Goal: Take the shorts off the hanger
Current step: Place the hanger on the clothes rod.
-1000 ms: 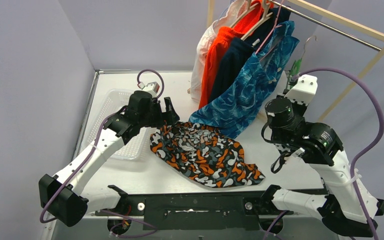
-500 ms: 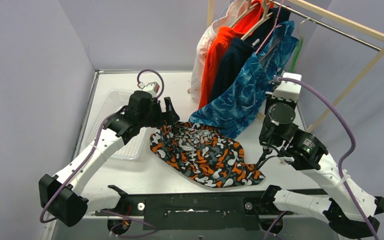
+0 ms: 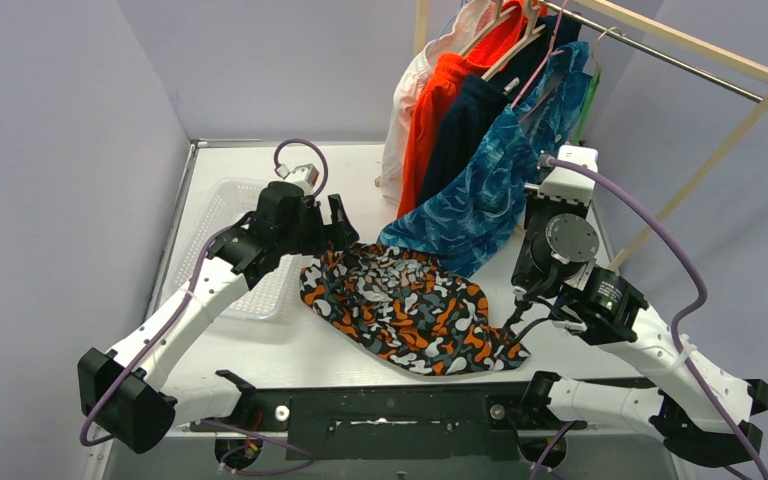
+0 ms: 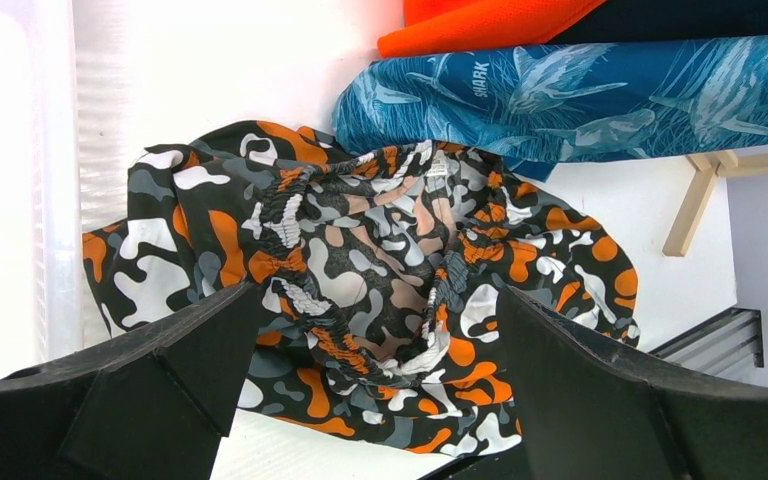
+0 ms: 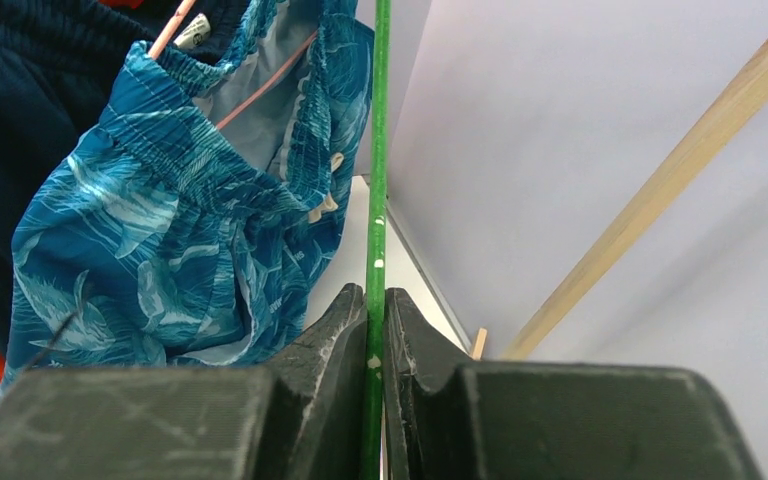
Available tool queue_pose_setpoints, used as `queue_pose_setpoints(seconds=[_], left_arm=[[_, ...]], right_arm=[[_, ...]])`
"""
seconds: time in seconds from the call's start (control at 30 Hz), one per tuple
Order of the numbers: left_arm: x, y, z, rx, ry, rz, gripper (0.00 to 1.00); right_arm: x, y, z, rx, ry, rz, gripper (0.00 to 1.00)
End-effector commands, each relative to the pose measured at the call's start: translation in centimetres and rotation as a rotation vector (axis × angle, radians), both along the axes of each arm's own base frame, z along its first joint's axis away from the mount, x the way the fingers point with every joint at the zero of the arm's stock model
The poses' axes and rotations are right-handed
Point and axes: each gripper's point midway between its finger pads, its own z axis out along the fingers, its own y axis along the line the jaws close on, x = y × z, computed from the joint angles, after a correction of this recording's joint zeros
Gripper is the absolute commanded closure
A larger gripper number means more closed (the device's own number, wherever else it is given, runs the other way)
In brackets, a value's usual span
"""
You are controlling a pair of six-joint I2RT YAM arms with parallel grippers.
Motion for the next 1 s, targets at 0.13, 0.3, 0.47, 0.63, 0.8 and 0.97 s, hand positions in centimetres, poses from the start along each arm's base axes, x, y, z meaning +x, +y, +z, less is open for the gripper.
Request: queue_pose_setpoints(seconds=[0.13,0.3,0.47,0.63,0.8,0.97], left_arm=[[0.9,-0.6,2.0,-0.056,-0.075,-0.01,0.11],[0.9,-0.9,2.0,-0.069,-0.069,-0.019,0.11],[0.7,-1.0,2.3,-0.079,-0.069,-0.023,0.11],[0.6,-0.8,2.4,-0.078,-0.073,-0.019,0.11],[0.4,-0.6,2.1,-0.072,-0.069,-0.015,0.11],[0.4,-0.6,2.0,-0.067,-0.067,-0.018,0.11]], right_arm=[[-0.5,-1.8,3.7,0.048,-0.052,-0.08,1.0],[0.9,-2.3,4.9,0.068,-0.068,-0.113,1.0],[2.7,-3.4,5.8,0.118,-0.082,-0.126,1.0],[5.3,-4.5,1.8,0.187,0.023,-0.094,1.0],[5.3,-4.8,-1.1,0.278,0.044,-0.081,1.0],[4.6,-4.6,-2.6,0.324,0.053,-0.061,0.95]])
